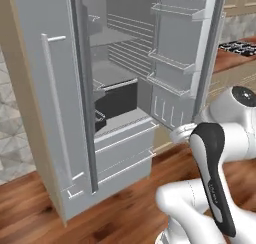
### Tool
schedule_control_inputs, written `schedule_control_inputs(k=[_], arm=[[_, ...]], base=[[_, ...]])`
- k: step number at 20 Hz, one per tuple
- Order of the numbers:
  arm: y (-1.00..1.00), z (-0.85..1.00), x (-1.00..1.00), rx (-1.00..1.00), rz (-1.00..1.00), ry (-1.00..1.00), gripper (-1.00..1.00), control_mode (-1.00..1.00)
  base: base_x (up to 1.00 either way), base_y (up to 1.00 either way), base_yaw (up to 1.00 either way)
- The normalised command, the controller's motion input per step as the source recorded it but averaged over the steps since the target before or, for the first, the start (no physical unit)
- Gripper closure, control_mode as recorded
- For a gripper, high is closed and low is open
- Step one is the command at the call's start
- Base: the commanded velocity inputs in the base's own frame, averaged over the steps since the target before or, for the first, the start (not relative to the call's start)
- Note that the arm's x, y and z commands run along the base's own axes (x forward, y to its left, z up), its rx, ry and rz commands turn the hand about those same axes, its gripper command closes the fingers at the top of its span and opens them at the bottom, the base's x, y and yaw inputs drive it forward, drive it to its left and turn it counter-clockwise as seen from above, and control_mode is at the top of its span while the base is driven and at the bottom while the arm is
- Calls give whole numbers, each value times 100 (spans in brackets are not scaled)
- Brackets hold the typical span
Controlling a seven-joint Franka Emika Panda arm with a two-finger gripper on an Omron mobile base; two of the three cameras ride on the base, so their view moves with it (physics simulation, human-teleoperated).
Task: Grab the lemon wedge and garlic from the fridge, place them in the blender, close the lid, and turn on the blender to create a marinade.
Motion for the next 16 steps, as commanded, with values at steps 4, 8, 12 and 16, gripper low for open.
schedule_control_inputs(k=[4,8,12,16], arm=[[0,0,0,0,0,0,100,100],[0,0,0,0,0,0,100,100],[0,0,0,0,0,0,100,100],[0,0,0,0,0,0,100,100]], base=[[-24,15,-60],[9,-7,-58],[28,-28,-53],[41,-33,-50]])
